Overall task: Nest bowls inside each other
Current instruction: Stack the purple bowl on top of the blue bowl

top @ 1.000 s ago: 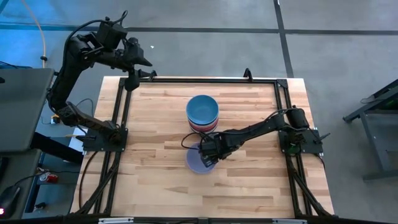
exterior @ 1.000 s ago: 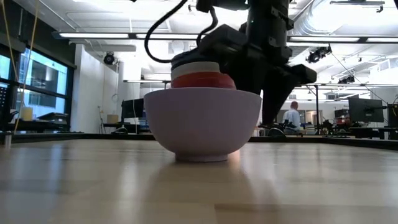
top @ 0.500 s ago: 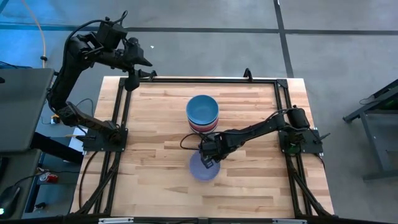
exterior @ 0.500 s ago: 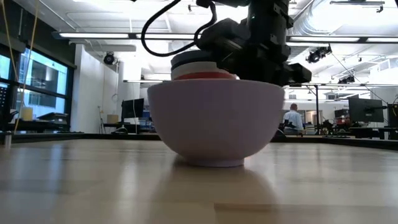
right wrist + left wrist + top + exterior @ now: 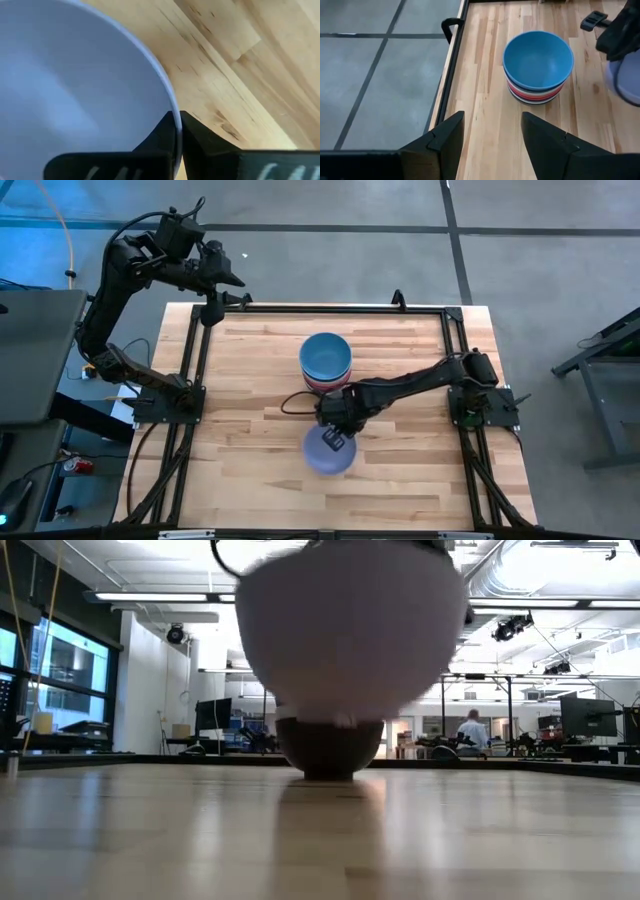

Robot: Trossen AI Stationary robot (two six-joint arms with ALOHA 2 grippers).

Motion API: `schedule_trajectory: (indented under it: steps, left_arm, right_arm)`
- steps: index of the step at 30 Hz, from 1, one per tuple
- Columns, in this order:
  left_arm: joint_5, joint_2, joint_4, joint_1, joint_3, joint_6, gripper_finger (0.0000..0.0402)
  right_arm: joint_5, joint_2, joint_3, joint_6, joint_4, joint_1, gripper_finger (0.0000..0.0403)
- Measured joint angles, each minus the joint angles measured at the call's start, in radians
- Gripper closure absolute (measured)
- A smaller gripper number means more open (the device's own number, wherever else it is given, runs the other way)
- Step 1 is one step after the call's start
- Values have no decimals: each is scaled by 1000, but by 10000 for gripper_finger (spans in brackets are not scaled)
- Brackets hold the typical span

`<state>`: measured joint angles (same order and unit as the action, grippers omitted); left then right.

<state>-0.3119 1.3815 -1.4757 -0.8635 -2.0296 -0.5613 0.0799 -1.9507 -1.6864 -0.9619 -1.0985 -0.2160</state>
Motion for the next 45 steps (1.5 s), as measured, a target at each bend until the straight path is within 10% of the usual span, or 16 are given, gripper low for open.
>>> schedule_trajectory:
  steps: [27,45]
  left_arm:
    - [0,0,9,26,0,139,218]
    - [56,22,44,110,0,197,218]
  right_arm:
    - [-80,1,-663,439,-474,169,403]
    - [27,29,-669,836,-454,583,403]
